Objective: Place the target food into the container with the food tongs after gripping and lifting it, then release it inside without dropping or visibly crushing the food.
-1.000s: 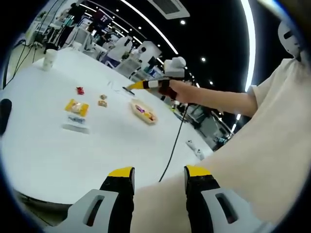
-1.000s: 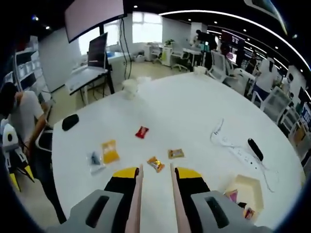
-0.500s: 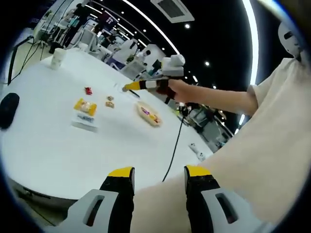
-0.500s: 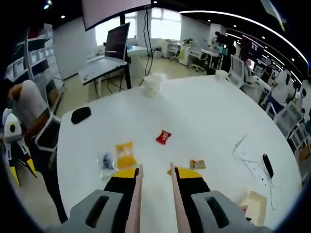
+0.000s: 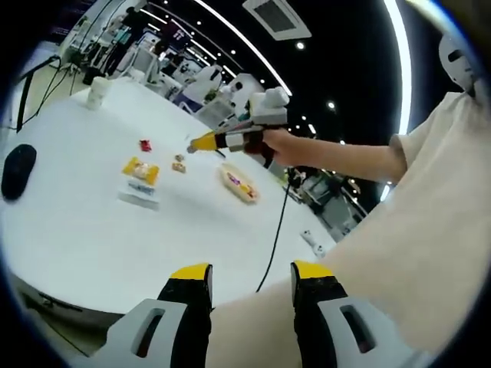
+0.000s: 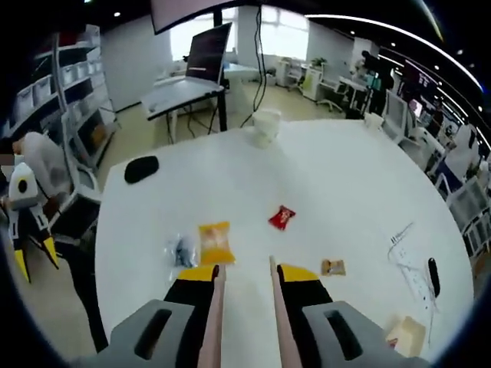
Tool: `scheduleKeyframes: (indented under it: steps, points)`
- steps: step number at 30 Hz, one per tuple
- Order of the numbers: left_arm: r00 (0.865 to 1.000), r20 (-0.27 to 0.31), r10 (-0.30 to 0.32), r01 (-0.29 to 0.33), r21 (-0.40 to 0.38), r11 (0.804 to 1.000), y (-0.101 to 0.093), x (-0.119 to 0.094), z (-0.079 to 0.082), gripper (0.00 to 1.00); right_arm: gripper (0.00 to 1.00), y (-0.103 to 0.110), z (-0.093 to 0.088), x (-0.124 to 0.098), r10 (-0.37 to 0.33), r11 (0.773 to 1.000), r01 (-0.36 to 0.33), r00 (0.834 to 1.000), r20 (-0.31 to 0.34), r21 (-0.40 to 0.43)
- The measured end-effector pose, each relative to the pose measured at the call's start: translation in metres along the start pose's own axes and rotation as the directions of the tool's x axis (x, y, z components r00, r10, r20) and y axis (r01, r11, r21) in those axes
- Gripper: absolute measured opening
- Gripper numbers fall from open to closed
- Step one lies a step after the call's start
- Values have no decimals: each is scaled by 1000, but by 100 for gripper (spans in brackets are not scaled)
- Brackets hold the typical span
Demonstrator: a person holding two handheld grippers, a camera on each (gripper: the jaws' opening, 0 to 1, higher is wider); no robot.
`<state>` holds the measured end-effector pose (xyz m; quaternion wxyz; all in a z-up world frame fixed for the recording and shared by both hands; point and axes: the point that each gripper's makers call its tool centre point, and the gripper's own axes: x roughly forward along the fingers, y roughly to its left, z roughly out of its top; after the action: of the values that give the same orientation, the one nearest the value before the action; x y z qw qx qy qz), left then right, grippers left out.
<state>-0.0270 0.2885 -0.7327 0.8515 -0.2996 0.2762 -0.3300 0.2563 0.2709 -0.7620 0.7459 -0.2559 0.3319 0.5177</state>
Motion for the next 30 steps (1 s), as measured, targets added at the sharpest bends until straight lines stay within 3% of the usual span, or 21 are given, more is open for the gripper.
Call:
scheduleKeyframes:
  steps: [30]
  points:
    - [998, 38, 44, -43, -29, 999, 13, -10, 2, 39, 30, 25, 20, 31, 62, 997, -62, 998, -7, -45]
